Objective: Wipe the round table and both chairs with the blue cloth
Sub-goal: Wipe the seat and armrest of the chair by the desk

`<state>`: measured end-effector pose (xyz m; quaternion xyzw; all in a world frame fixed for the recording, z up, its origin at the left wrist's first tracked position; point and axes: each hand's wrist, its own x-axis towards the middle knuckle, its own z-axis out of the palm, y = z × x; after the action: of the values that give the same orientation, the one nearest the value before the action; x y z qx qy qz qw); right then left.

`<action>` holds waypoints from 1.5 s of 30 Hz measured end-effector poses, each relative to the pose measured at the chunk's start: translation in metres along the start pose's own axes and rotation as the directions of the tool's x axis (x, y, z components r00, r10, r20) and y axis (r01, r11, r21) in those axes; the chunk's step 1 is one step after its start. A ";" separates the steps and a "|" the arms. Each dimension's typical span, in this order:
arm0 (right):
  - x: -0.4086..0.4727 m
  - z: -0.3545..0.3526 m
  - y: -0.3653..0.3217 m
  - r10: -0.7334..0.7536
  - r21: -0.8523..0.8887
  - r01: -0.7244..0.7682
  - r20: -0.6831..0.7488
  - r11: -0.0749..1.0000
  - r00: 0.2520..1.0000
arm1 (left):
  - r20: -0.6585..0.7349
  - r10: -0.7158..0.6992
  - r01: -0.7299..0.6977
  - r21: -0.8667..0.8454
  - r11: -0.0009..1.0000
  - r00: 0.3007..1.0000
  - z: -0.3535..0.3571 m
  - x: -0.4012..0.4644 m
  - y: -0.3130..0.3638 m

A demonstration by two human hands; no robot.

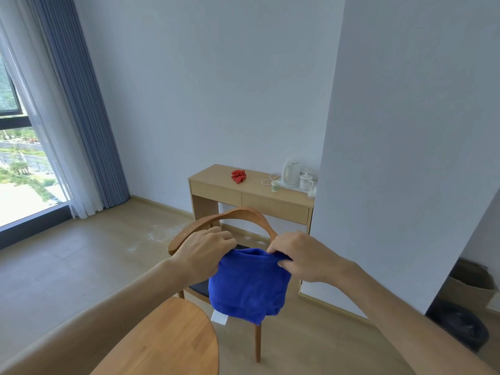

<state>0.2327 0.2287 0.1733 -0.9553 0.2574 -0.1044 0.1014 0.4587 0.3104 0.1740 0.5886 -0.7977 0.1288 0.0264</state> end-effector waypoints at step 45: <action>0.012 -0.003 0.005 -0.188 0.115 0.204 -0.139 0.972 0.972 | -0.307 -0.135 -0.135 -0.716 0.685 0.942 -0.004 0.010 0.030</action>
<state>0.2397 0.2172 0.1771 -0.9589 0.1603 -0.1909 0.1352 0.4265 0.3108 0.1748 0.4984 -0.7662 -0.1005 0.3929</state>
